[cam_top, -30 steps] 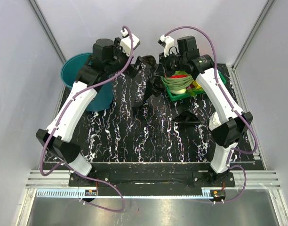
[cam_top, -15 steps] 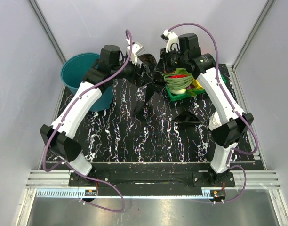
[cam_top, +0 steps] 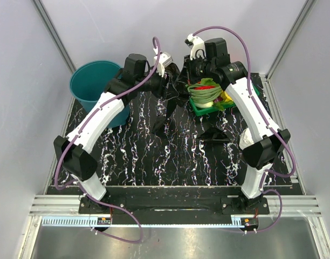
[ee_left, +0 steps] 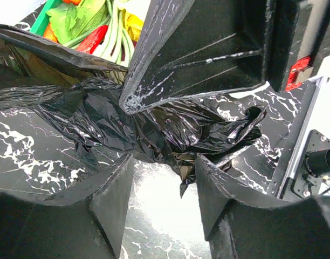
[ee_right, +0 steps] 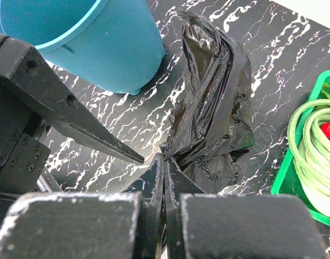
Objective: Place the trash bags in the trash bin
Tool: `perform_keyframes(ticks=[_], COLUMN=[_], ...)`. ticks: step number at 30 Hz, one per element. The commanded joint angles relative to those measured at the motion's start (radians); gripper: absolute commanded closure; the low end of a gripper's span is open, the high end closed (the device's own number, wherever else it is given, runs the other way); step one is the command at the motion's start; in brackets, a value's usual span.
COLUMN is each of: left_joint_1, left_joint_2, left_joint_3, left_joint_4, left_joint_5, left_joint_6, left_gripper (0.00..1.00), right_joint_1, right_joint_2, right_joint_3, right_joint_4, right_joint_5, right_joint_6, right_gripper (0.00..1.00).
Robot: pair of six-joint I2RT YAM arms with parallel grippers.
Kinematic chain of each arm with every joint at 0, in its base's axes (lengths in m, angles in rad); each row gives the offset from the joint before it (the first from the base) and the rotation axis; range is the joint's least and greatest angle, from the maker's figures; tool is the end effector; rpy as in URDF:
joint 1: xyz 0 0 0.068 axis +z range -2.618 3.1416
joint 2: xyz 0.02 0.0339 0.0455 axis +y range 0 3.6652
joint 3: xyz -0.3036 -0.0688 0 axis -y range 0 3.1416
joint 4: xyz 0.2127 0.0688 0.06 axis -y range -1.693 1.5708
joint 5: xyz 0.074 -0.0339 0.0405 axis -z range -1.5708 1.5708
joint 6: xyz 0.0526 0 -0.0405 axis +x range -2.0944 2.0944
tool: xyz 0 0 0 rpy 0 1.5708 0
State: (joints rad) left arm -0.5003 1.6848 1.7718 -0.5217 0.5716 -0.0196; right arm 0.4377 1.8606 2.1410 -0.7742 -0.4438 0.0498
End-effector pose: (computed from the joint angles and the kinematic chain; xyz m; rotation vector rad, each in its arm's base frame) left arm 0.3097 -0.2017 0.4436 0.8449 1.8632 -0.9009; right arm 0.3541 0.1906 0.4634 -0.6760 1.9870 0.7553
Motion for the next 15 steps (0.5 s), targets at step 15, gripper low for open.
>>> perform_keyframes(ticks=[15], left_joint_1=[-0.017], left_joint_2=[0.056], left_joint_3=[0.035], left_joint_4=[0.066], left_joint_5=[-0.033], left_joint_6=[0.032], left_gripper=[0.41], right_joint_1=[-0.001], right_joint_2=[-0.051], right_joint_3=[0.007], right_joint_4=[0.041], right_joint_5=[-0.015], right_joint_6=[0.019], right_gripper=[1.00])
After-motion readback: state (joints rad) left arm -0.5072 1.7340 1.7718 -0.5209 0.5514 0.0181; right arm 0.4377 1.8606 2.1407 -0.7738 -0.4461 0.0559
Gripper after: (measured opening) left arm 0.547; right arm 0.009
